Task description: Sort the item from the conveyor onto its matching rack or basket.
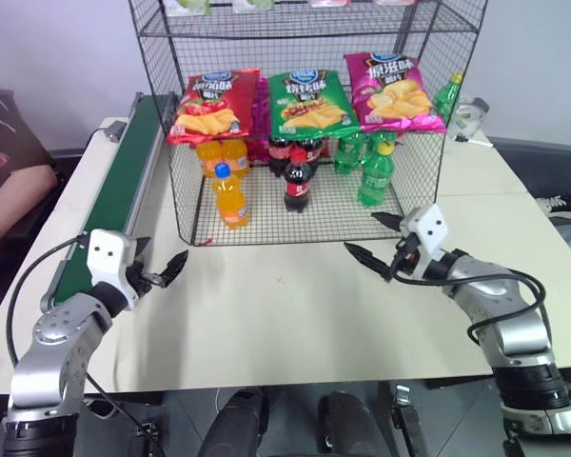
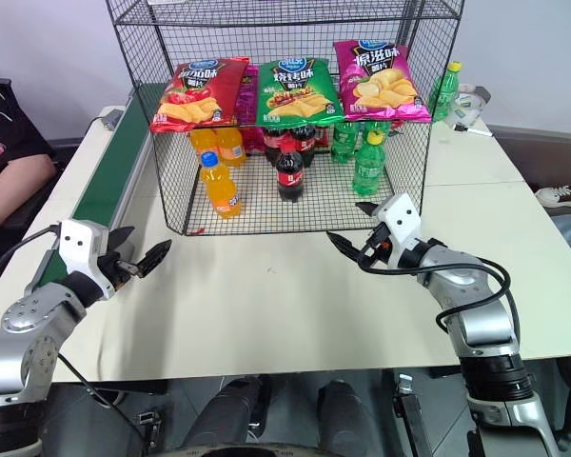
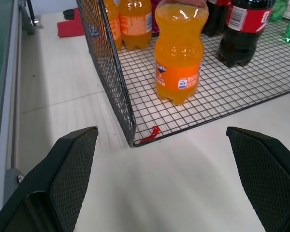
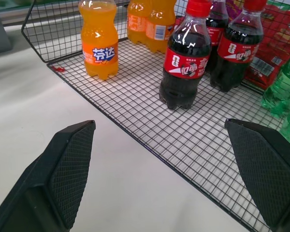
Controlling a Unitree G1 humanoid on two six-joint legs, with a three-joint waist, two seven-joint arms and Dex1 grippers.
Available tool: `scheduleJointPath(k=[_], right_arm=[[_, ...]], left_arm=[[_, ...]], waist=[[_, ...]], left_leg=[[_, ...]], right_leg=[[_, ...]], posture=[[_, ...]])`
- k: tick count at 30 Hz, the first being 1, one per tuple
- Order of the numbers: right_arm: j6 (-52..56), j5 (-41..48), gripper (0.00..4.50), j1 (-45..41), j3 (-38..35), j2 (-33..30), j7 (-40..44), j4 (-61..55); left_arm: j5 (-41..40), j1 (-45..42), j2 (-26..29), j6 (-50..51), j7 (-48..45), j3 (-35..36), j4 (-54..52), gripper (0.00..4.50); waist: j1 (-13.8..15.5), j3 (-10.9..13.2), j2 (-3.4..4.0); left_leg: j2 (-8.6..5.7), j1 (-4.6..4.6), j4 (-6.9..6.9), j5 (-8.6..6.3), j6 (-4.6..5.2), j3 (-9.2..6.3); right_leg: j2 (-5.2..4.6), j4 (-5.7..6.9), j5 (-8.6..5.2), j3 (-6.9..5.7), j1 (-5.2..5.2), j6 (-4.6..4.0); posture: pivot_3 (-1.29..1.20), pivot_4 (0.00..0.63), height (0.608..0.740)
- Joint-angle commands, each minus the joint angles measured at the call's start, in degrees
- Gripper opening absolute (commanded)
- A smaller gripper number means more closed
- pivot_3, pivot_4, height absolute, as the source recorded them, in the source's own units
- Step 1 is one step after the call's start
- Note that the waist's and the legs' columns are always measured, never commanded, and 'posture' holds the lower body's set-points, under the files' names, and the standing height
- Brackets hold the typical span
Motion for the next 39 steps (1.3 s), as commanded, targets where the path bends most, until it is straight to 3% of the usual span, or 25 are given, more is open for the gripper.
scheduleJointPath(k=[1, 39], right_arm=[[-1.4, -0.3, 4.50, -1.0, -0.2, 0.6, -0.2, -0.7], [-3.8, -2.7, 4.50, -3.9, 1.2, 4.1, -2.3, 1.8]], left_arm=[[0.6, -0.1, 0.1, -1.4, 0.5, 1.1, -0.7, 4.44], [2.8, -2.2, -0.4, -2.6, 5.0, 1.9, 2.3, 4.44]], waist=[[0.0, 0.0, 0.00], [-0.1, 0.0, 0.00]], left_leg=[[0.00, 0.00, 0.00, 0.00, 0.00, 0.00], [0.00, 0.00, -0.04, 0.00, 0.00, 0.00]], right_leg=[[0.00, 0.00, 0.00, 0.00, 0.00, 0.00], [0.02, -0.01, 0.01, 0.00, -0.02, 0.02]], posture=[[0.00, 0.150, 0.740], [0.00, 0.150, 0.740]])
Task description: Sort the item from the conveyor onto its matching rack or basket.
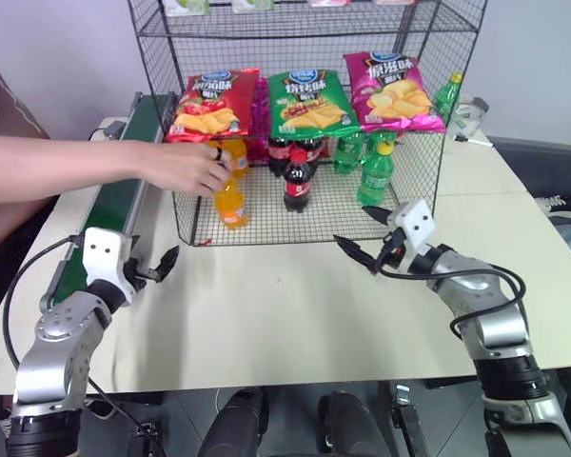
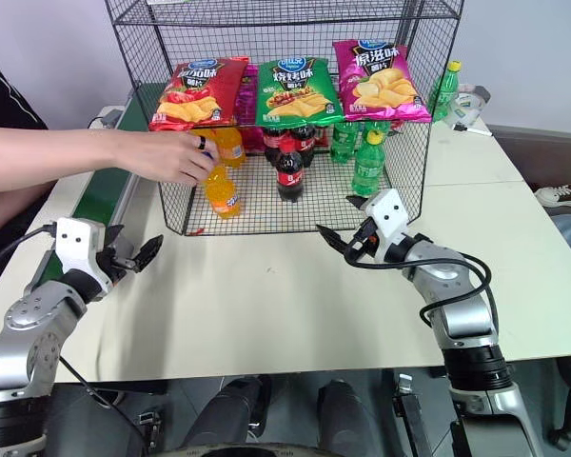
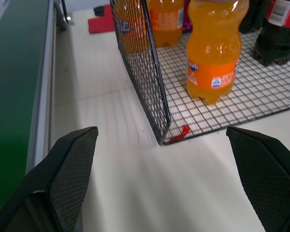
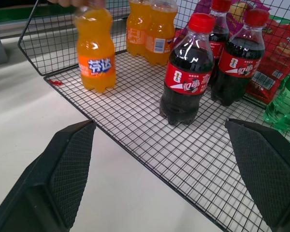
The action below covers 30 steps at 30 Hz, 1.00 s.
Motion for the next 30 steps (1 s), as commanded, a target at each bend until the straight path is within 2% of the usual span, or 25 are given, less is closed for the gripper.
scheduleJointPath(k=[1, 12, 26, 30], right_arm=[[-1.3, -0.3, 4.50, -1.0, -0.6, 0.1, -0.3, -1.0], [-1.1, -0.6, 4.50, -0.7, -0.1, 0.8, -0.2, -1.5], [-1.4, -0.9, 4.50, -1.1, 1.9, 3.3, -0.5, -2.0], [-1.2, -1.3, 4.50, -1.1, 2.8, 4.5, -1.2, -2.5]], left_arm=[[0.4, -0.7, 0.2, -1.7, 0.4, 1.9, 0.2, 4.44], [0.8, -0.7, 0.2, -2.9, 1.5, 3.0, 0.9, 4.44], [1.2, -5.5, -1.1, -5.1, 13.1, 13.1, 7.0, 4.44], [1.2, -5.2, -0.8, -5.5, 12.9, 14.1, 8.5, 4.44]], waist=[[0.0, 0.0, 0.00], [0.0, 0.0, 0.00], [0.0, 0.0, 0.00], [-0.1, 0.0, 0.00]], left_leg=[[0.00, 0.00, 0.00, 0.00, 0.00, 0.00], [0.00, 0.00, 0.00, 0.00, 0.00, 0.00], [0.00, 0.00, 0.00, 0.00, 0.00, 0.00], [0.00, 0.01, -0.01, 0.00, 0.00, -0.01]], right_leg=[[0.00, 0.00, 0.00, 0.00, 0.00, 0.00], [0.00, 0.00, 0.00, 0.00, -0.01, 0.01], [0.02, 0.00, 0.09, -0.01, -0.06, 0.17], [0.02, 0.01, 0.10, -0.01, -0.09, 0.18]], posture=[[0.00, 0.150, 0.740], [0.00, 0.150, 0.740], [0.00, 0.150, 0.740], [0.00, 0.150, 0.740]])
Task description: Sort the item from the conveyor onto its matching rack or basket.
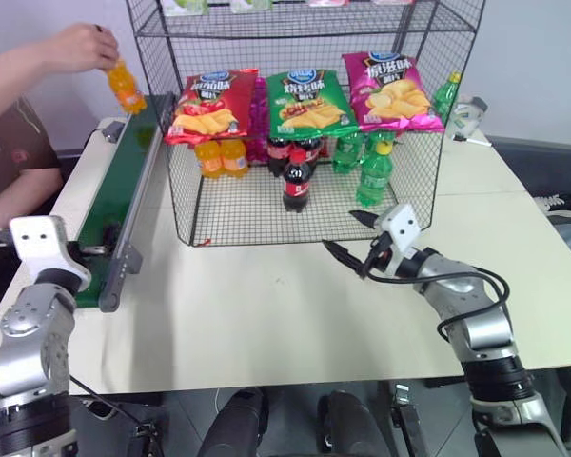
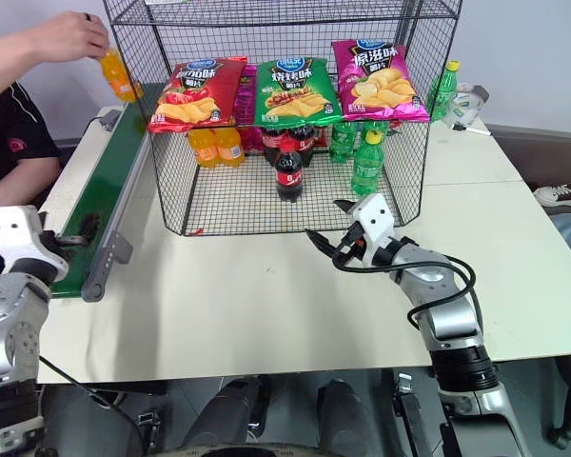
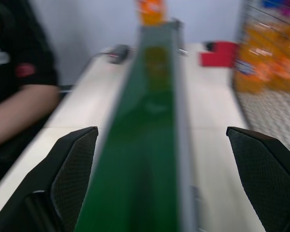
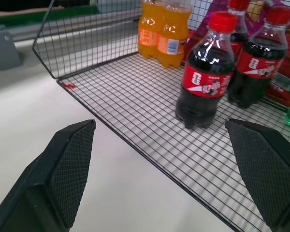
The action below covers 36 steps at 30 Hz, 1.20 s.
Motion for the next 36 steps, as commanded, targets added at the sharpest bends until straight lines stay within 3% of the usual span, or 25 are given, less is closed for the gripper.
scheduleJointPath(k=[1, 20, 26, 36], right_arm=[[-1.2, -0.4, 4.50, -1.1, 0.3, 0.8, -0.8, -2.5], [-3.1, -5.5, 4.50, -0.2, 0.4, 3.7, -9.1, -4.2], [-0.8, -4.1, 4.50, -1.0, 0.6, 2.9, -7.4, -2.6], [-0.5, -3.6, 4.50, -1.6, 1.1, 3.5, -5.6, -2.1]], left_arm=[[0.3, 0.1, 0.6, -1.7, 0.0, 1.7, 0.1, 4.44], [-0.5, 2.7, -2.5, 0.9, 1.4, 1.0, -5.1, 4.44], [0.8, 3.4, -0.6, 5.1, 2.0, -0.3, -6.4, 4.44], [-1.7, 4.2, 0.0, 3.1, -3.8, 0.4, -5.7, 4.44]], waist=[[0.0, 0.0, 0.00], [0.0, 0.0, -0.01], [-0.1, 0.0, -0.01], [-0.1, 0.0, 0.00]], left_leg=[[0.00, 0.00, 0.00, 0.00, 0.00, 0.00], [0.00, 0.00, 0.02, 0.00, -0.01, 0.00], [-0.01, 0.01, 0.01, 0.00, 0.00, 0.00], [0.00, 0.01, 0.00, 0.00, -0.01, 0.00]], right_leg=[[0.00, 0.00, 0.00, 0.00, 0.00, 0.00], [0.01, 0.01, 0.01, 0.00, -0.11, 0.00], [0.01, 0.02, 0.01, 0.00, -0.11, 0.01], [0.01, 0.01, 0.00, 0.00, -0.11, -0.01]], posture=[[0.00, 0.150, 0.740], [0.00, 0.150, 0.740], [0.00, 0.150, 0.740], [0.00, 0.150, 0.740]])
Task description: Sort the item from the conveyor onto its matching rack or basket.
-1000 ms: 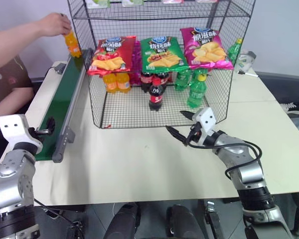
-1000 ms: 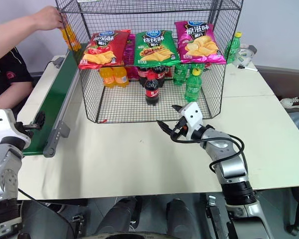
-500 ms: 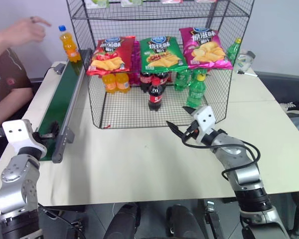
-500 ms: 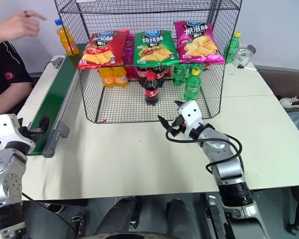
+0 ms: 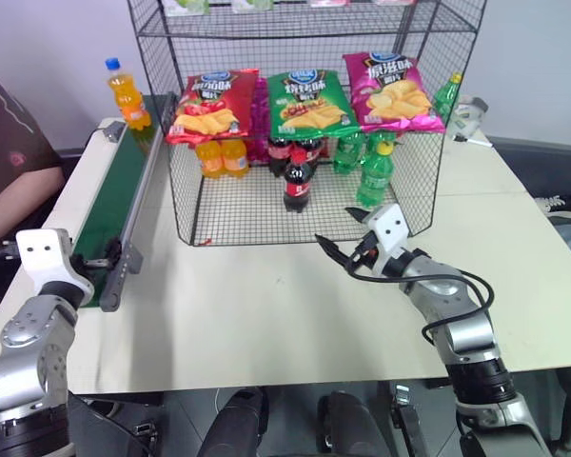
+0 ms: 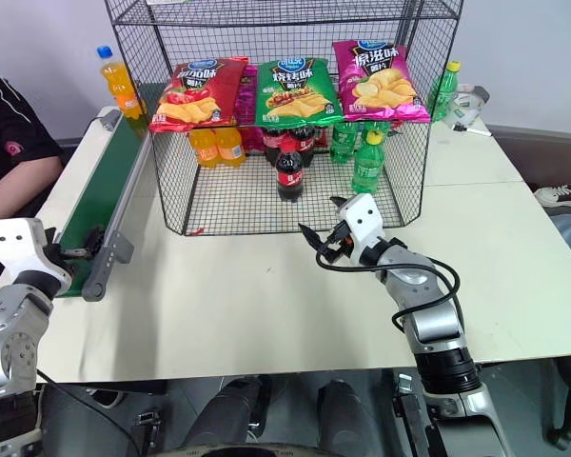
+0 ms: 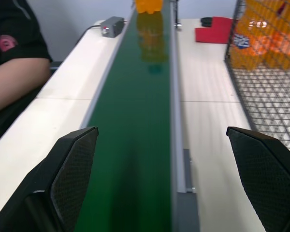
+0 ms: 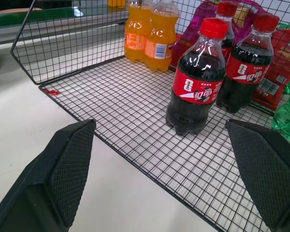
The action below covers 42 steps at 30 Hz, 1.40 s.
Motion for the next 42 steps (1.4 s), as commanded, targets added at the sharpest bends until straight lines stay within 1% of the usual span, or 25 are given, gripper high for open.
scheduleJointPath(k=[1, 14, 26, 34, 42], right_arm=[[-0.7, 0.7, 4.50, -1.7, -0.2, 0.4, 0.3, -0.9], [-0.1, 2.3, 4.50, -2.7, 0.1, 0.8, 3.3, -0.4], [5.1, 9.9, 4.50, -0.7, 1.3, 0.1, 9.9, -6.5], [4.7, 8.7, 4.50, -1.2, 3.8, 0.7, 9.5, -7.2], [3.7, 8.0, 4.50, -1.3, 4.0, 0.5, 9.0, -6.6]], left_arm=[[-0.1, 0.0, 0.7, -2.7, -0.7, 1.6, -1.1, 4.44], [1.2, 0.5, 0.0, -8.8, -1.6, 1.2, 2.8, 4.44], [1.1, 1.2, 1.5, -9.8, -1.6, 2.4, 3.5, 4.44], [1.1, 0.9, 2.0, -9.3, -1.4, 2.2, 3.6, 4.44], [0.9, 1.0, 2.3, -8.3, -1.1, 2.3, 3.6, 4.44]], waist=[[0.0, 0.0, 0.00], [0.0, 0.0, 0.00], [0.0, 0.0, 0.00], [0.0, 0.0, 0.00], [0.0, 0.0, 0.00]], left_leg=[[0.00, 0.00, 0.00, 0.00, 0.00, 0.00], [0.00, 0.00, 0.01, 0.00, 0.00, 0.00], [0.00, 0.00, 0.00, 0.00, 0.00, 0.00], [0.00, 0.00, 0.00, -0.01, -0.01, 0.00], [0.00, 0.00, 0.00, -0.01, -0.01, 0.00]], right_leg=[[0.00, 0.00, 0.00, 0.00, 0.00, 0.00], [-0.01, 0.00, 0.00, 0.00, 0.00, 0.00], [-0.01, -0.01, -0.01, 0.01, -0.02, -0.01], [-0.02, -0.01, -0.01, 0.01, -0.04, -0.02], [-0.01, -0.01, -0.01, 0.00, -0.05, -0.01]], posture=[[0.00, 0.150, 0.740], [0.00, 0.150, 0.740], [0.00, 0.150, 0.740], [0.00, 0.150, 0.740], [0.00, 0.150, 0.740]])
